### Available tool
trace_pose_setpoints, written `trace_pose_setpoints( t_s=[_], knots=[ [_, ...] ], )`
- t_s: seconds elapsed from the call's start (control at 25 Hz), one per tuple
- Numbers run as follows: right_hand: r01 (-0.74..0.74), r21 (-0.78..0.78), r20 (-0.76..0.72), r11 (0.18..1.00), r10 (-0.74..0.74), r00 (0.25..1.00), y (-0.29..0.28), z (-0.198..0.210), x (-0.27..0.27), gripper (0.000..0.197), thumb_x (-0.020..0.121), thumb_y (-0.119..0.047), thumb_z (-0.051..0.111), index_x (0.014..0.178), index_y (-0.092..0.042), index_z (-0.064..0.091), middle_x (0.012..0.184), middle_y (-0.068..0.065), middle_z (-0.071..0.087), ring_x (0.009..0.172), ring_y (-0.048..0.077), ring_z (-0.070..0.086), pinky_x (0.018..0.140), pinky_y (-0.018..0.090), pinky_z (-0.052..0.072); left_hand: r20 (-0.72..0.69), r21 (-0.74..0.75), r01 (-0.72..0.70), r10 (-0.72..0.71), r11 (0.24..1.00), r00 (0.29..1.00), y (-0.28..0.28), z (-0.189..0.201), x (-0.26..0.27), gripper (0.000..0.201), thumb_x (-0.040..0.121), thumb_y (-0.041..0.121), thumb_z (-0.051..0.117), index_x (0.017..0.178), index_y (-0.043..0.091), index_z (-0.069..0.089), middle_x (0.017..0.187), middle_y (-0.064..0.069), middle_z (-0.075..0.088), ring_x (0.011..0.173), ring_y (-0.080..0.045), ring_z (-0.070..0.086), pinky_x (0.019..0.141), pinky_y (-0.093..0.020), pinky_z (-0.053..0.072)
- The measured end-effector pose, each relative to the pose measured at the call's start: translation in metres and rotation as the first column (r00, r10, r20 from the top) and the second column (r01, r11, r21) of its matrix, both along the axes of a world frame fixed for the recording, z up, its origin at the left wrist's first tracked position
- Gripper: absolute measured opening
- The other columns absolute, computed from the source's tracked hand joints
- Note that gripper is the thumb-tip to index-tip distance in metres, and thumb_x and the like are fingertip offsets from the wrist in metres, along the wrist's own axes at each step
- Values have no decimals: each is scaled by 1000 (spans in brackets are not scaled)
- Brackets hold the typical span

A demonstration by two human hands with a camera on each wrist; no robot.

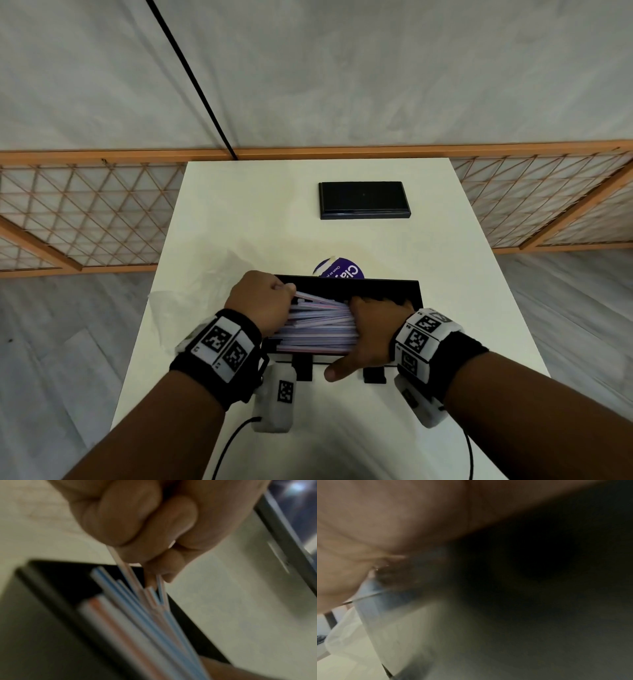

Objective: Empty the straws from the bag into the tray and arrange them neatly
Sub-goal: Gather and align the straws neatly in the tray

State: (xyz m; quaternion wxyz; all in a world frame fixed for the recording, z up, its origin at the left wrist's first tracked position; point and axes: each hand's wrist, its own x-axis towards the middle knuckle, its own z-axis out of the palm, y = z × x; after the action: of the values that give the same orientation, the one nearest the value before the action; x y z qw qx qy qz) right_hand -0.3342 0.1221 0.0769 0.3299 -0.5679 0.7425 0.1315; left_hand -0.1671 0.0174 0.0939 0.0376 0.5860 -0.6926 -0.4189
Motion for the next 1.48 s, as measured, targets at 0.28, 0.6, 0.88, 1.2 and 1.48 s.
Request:
trace_pose_setpoints(
  t_s=[0.28, 0.6, 0.88, 1.2, 1.48],
  knots=[
    [4, 4, 16, 1000, -4, 1000, 1, -3, -4, 120, 33, -95, 62, 134, -34, 38, 125, -5, 51, 113, 20, 54, 102, 43, 44, 41, -275, -41, 54, 961, 998, -16, -1, 20, 54, 104, 52, 30, 96, 12, 65, 106, -17, 65, 104, -34, 58, 94, -39, 44],
    [1, 0, -53, 1000, -1, 999, 4, -3, 6, 120, 38, -101, 48, 135, -31, 35, 134, -5, 49, 129, 29, 45, 113, 68, 9, -417, 82, -200, 217, 976, 883, 17, -29, -2, 84, 89, 74, 25, 157, 26, 24, 164, 4, 23, 152, -18, 21, 124, -37, 15],
    [-33, -81, -123, 996, 23, 992, 7, -1, 11, 131, 40, -105, 38, 137, -18, 38, 133, 1, 53, 123, 27, 50, 112, 52, 30, -93, -272, 54, -82, 961, 992, 9, -44, -8, 90, 86, 69, 19, 154, 10, 25, 164, -10, 24, 150, -27, 21, 122, -44, 19],
    [-75, -137, -136, 988, 56, 989, 9, -6, 13, 122, 40, -104, 37, 134, -27, 41, 132, -2, 53, 121, 26, 49, 105, 49, 36, 31, -529, 377, -426, 760, 904, 13, -17, -11, 72, 76, 64, 40, 125, 14, 57, 139, -7, 53, 129, -28, 46, 108, -48, 40],
    [-152, -120, -185, 981, 129, 974, 17, -8, 5, 102, 49, -87, 61, 131, -28, 45, 126, -5, 54, 115, 22, 49, 103, 42, 37, 507, -49, 838, -710, 543, 489, 37, -26, -24, 79, 68, 52, 77, 133, 25, 41, 131, 2, 55, 120, -22, 54, 108, -43, 42]
  ],
)
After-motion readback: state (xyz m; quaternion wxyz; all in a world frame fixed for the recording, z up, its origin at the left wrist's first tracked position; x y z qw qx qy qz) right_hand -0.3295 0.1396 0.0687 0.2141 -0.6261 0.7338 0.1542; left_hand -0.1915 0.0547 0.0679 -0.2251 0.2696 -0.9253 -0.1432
